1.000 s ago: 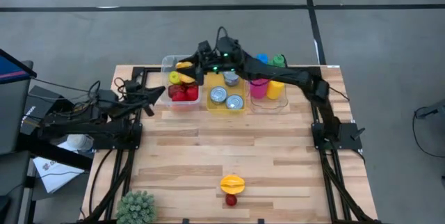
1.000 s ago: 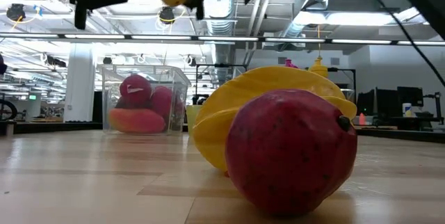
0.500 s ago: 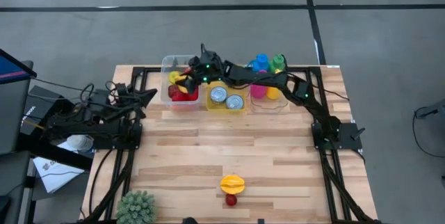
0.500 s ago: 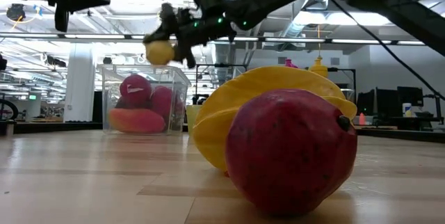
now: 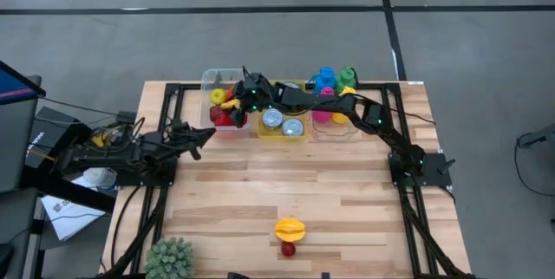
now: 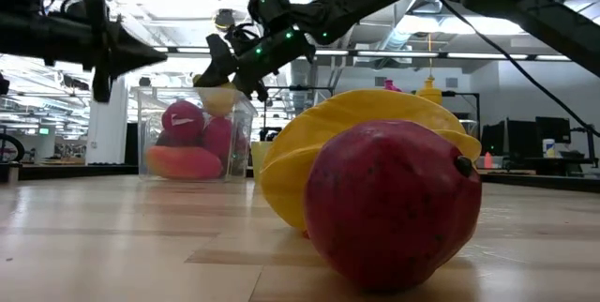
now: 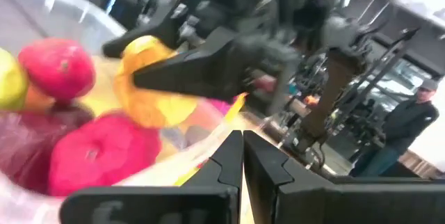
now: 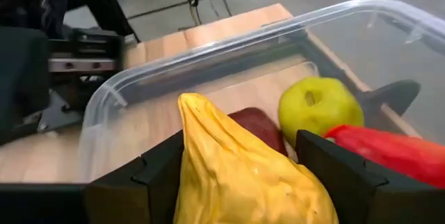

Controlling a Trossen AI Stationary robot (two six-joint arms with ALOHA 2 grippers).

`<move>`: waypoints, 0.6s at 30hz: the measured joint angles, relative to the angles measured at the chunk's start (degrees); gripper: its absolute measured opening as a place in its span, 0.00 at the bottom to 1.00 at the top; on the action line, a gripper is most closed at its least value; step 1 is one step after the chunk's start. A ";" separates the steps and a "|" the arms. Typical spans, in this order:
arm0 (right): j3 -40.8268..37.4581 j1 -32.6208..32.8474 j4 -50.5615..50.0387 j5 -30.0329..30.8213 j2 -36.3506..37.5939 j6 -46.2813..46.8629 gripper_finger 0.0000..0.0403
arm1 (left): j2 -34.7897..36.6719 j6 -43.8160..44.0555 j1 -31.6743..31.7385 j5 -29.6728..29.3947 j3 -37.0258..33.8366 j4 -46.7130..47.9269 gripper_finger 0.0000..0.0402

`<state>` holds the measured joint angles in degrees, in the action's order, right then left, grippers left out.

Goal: Pick & Place Food Item
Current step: Put the pear into the transparent container, then put the starfruit into the transparent container

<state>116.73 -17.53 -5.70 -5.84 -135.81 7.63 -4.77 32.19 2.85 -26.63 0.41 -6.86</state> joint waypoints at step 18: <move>7.02 0.62 -8.16 3.26 0.11 -7.43 0.86 | -7.24 2.84 0.00 0.08 0.01 0.19 0.01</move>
<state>123.75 -16.91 -13.86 -2.58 -135.70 0.20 -12.01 35.03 2.85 -26.55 0.43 -6.67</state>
